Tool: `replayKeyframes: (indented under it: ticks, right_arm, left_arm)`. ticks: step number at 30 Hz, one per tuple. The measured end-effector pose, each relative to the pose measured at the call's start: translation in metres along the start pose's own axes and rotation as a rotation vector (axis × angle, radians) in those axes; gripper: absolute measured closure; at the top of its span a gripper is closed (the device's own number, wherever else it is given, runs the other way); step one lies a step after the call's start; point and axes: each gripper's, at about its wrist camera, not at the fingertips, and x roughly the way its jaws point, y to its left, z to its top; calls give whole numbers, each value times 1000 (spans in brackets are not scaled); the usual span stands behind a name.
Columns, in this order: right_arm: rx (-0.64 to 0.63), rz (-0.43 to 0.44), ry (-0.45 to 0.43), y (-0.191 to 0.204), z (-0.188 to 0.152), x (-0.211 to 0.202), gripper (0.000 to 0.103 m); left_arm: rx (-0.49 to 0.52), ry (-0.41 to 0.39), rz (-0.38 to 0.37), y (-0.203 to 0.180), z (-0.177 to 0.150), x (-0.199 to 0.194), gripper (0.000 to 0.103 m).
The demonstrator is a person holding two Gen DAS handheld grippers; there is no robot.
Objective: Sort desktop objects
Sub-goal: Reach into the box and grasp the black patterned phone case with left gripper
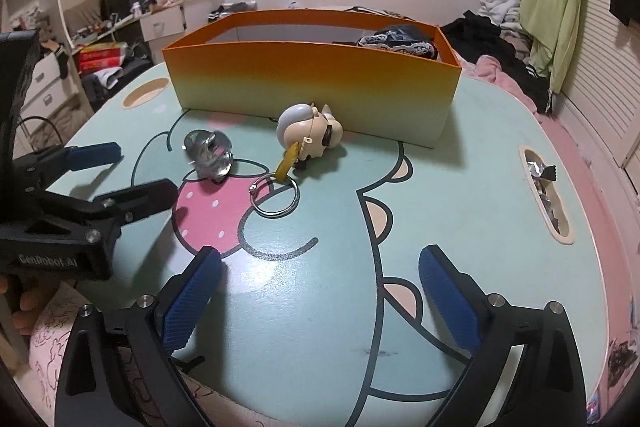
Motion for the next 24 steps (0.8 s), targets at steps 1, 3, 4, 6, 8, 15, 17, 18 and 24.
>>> replayKeyframes:
  ticks: [1, 3, 4, 6, 8, 15, 17, 18, 24]
  right_arm:
    - [1, 2, 0, 0, 0, 0, 3]
    - [4, 4, 0, 0, 0, 0, 3]
    - [5, 4, 1, 1, 0, 0, 3]
    - [8, 5, 0, 1, -1, 1, 3]
    - [8, 5, 0, 1, -1, 1, 3]
    - [9, 6, 0, 2, -1, 2, 3]
    - [9, 6, 0, 2, -1, 2, 3]
    - [9, 6, 0, 2, -1, 2, 3]
    - [10, 7, -1, 3, -1, 2, 3]
  left_arm:
    - [-6, -6, -8, 1, 1, -2, 9]
    - [-13, -12, -23, 2, 4, -4, 18]
    - [-16, -16, -25, 1, 4, -5, 25]
    - [-18, -42, -27, 2, 11, -14, 29]
    - [-27, -75, -34, 3, 18, -25, 29]
    - [11, -97, -53, -22, 87, -42, 46]
    - [-6, -37, -123, -31, 117, -28, 47]
    - [-10, -1, -148, -36, 128, -18, 47]
    - [-51, 275, -134, -63, 183, 76, 64]
